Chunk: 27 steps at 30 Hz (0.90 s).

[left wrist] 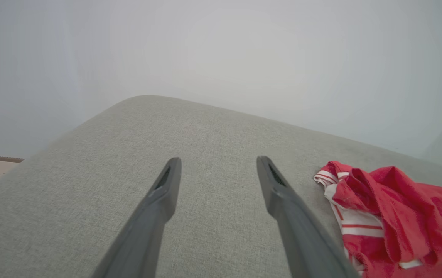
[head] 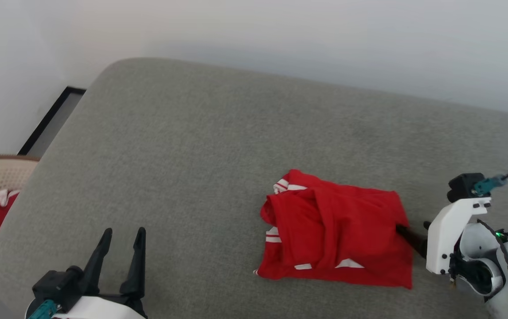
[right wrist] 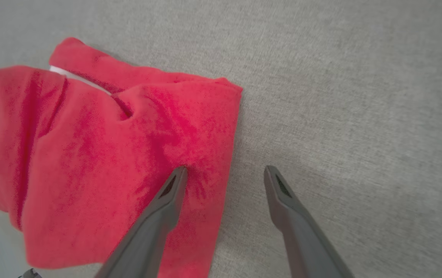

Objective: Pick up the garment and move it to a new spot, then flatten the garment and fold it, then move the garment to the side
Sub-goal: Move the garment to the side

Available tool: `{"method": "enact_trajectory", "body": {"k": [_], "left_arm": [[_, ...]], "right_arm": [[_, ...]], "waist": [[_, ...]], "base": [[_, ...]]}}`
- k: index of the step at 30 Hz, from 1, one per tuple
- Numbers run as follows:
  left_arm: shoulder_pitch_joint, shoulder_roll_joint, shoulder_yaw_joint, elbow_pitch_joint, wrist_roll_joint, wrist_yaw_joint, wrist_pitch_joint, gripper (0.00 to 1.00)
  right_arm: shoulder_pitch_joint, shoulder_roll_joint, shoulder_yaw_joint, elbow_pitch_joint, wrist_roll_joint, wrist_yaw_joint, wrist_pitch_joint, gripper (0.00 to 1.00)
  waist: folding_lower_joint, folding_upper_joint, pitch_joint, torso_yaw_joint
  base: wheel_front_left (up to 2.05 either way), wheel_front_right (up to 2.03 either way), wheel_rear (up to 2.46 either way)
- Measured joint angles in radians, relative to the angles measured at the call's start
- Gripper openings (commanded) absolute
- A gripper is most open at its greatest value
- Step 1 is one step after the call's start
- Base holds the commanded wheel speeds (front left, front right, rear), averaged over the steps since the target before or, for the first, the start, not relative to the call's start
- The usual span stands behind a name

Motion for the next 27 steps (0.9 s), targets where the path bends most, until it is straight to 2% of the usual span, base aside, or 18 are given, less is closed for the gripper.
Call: {"method": "enact_trajectory", "body": {"k": [6, 12, 13, 14, 15, 21, 27], "left_arm": [[-0.027, -0.010, -0.016, 0.014, -0.002, 0.000, 0.000, 1.00], [-0.043, -0.014, -0.024, 0.022, -0.010, 0.000, 0.000, 1.00], [-0.045, -0.014, -0.025, 0.023, -0.013, 0.000, 0.000, 1.00], [-0.048, -0.015, -0.025, 0.023, -0.015, 0.000, 0.000, 1.00], [-0.052, -0.015, -0.026, 0.024, -0.015, 0.000, 0.000, 1.00], [-0.064, -0.011, -0.026, 0.028, -0.019, 0.000, 0.000, 1.00], [-0.078, 0.002, -0.016, 0.017, -0.020, 0.000, 0.000, 1.00]], "right_arm": [[-0.051, -0.008, 0.027, 0.060, 0.016, 0.000, 0.170, 1.00], [-0.099, -0.015, 0.066, 0.105, 0.033, 0.000, 0.273, 1.00], [-0.102, -0.019, 0.077, 0.104, 0.036, -0.002, 0.281, 0.51], [-0.107, -0.026, 0.099, 0.096, 0.035, -0.002, 0.287, 0.14], [-0.110, -0.034, 0.115, 0.086, 0.034, -0.003, 0.287, 0.00], [-0.116, -0.040, 0.142, 0.049, 0.048, 0.000, 0.258, 0.00], [-0.147, -0.067, 0.166, -0.011, 0.056, 0.000, 0.245, 0.00]], "waist": [[0.0000, 0.0000, 0.047, 0.039], [0.0000, 0.0000, 0.074, 0.061], [0.0000, 0.0000, 0.077, 0.063], [0.0000, 0.0000, 0.079, 0.063], [0.0000, 0.0000, 0.081, 0.063], [0.0000, 0.0000, 0.087, 0.043], [0.0000, -0.0001, 0.093, -0.006]], "base": [[0.00, 0.00, 0.00], [0.00, 0.00, 0.00], [0.00, 0.00, 0.00], [0.00, 0.00, 0.00], [0.00, 0.00, 0.00], [0.00, 0.00, 0.00], [0.00, 0.00, 0.00]]}}
